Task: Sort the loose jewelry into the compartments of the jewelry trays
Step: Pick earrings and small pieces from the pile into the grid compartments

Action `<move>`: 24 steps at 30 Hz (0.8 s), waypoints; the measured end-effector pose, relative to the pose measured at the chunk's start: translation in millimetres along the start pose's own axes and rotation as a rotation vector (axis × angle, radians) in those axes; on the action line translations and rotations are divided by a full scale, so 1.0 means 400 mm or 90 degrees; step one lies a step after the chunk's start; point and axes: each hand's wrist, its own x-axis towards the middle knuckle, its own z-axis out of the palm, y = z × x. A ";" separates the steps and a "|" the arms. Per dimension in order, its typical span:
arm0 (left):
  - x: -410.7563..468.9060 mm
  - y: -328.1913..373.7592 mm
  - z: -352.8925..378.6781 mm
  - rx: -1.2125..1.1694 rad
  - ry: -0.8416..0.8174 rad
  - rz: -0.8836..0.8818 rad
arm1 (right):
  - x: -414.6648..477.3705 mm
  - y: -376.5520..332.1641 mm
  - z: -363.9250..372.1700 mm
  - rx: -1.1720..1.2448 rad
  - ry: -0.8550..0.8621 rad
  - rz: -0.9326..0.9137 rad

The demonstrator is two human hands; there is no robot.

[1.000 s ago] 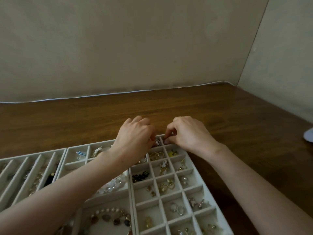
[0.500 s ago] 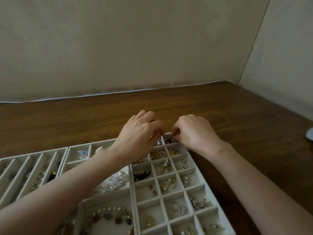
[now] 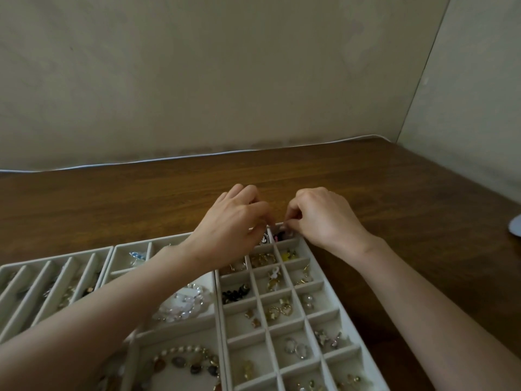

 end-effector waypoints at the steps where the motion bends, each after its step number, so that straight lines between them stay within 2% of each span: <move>1: 0.007 0.001 -0.004 -0.003 -0.007 -0.007 | 0.002 0.005 -0.005 0.017 -0.003 0.002; 10: 0.083 0.007 0.002 0.021 -0.194 -0.038 | 0.014 0.067 -0.054 0.275 -0.009 0.136; 24: 0.134 0.031 -0.010 0.030 -0.367 -0.020 | 0.029 0.084 -0.022 0.382 -0.022 0.175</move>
